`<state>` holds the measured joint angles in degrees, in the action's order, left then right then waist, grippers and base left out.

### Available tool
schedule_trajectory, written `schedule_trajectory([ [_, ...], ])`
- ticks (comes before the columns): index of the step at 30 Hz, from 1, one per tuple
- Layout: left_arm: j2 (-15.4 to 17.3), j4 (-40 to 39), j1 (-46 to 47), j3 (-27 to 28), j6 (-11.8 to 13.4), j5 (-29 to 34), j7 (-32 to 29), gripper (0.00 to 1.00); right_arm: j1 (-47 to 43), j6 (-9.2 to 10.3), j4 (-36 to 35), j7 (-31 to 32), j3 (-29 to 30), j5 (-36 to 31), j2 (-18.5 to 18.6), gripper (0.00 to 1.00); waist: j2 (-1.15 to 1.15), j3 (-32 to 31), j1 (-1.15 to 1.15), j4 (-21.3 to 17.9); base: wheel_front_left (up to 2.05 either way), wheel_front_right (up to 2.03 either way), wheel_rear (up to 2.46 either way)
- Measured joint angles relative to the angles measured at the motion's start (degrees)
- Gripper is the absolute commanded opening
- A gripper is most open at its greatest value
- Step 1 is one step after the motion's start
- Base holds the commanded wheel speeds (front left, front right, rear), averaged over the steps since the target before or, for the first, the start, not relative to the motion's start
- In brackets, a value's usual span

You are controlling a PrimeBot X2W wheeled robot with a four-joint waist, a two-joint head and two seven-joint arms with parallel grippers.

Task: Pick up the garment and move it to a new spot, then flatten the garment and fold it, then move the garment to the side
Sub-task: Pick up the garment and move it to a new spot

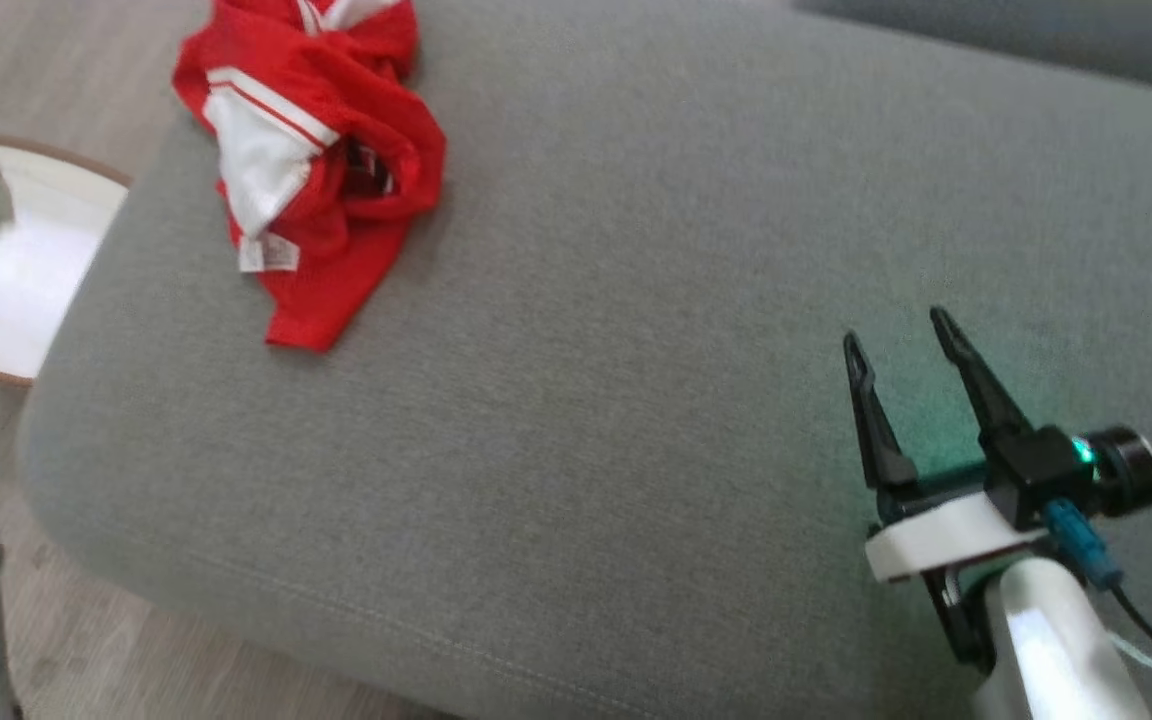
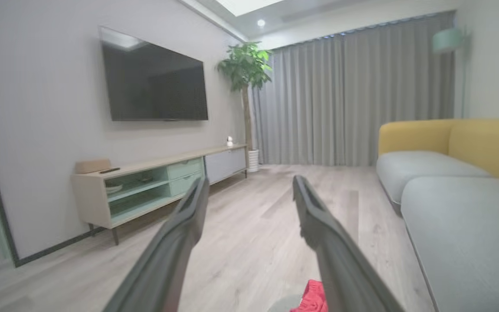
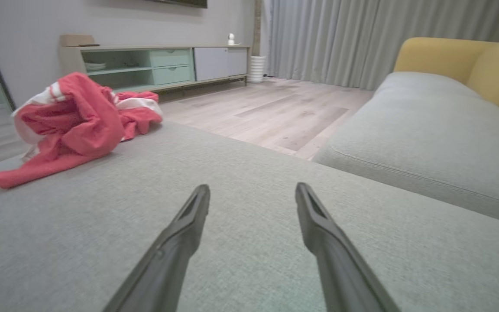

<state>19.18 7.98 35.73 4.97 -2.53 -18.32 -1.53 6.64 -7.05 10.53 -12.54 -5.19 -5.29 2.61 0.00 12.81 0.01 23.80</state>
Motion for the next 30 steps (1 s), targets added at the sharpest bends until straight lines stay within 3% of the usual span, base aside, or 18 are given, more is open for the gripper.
schedule_trajectory([
  [4, 0.2, 10.1, 8.0, -1.8, -0.6, -0.5, -4.9, 1.0, 2.5, 0.0, -1.6, 1.2, -0.4, -1.5, 0.2, 1.0, 0.0, 3.6, 0.0, -1.8, 0.0, 0.0, 0.0],
  [10, -2.2, 22.7, 11.9, -4.3, -2.2, -3.6, -10.4, 1.0, 4.0, 0.0, -4.6, 3.0, -0.2, -2.5, 2.0, 1.0, 0.0, 8.8, 0.01, -4.3, 0.0, 0.0, 0.0],
  [23, -5.9, 37.2, 14.4, -7.3, -4.5, -8.9, -12.0, 1.0, 4.1, 0.0, -9.4, 5.0, 0.8, -2.5, 4.1, 1.0, 0.0, 16.7, 0.0, -5.7, 0.0, 0.0, 0.0],
  [24, -5.9, 37.8, 14.7, -7.4, -4.5, -9.2, -12.0, 0.8, 4.1, 0.0, -9.7, 5.0, 0.7, -2.5, 4.1, 1.0, 0.0, 16.9, 0.0, -5.7, 0.0, 0.0, 0.0],
  [25, -6.0, 38.4, 15.0, -7.4, -4.6, -9.5, -12.0, 0.36, 4.2, 0.0, -9.8, 5.0, 0.6, -2.5, 4.1, 1.0, 0.0, 17.0, -0.01, -5.6, 0.0, 0.0, 0.0],
  [26, -5.9, 38.8, 15.2, -7.5, -4.6, -9.7, -12.0, 0.0, 4.3, 0.0, -9.8, 5.0, 0.5, -2.5, 4.1, 1.0, 0.0, 17.1, -0.01, -5.6, 0.0, 0.0, 0.0],
  [30, -5.8, 40.1, 16.0, -8.8, -4.6, -9.9, -9.4, 0.0, 4.4, 0.0, -9.2, 4.9, 0.4, -2.4, 4.1, 1.0, 0.0, 16.5, -0.01, -5.5, 0.0, 0.0, 0.0],
])
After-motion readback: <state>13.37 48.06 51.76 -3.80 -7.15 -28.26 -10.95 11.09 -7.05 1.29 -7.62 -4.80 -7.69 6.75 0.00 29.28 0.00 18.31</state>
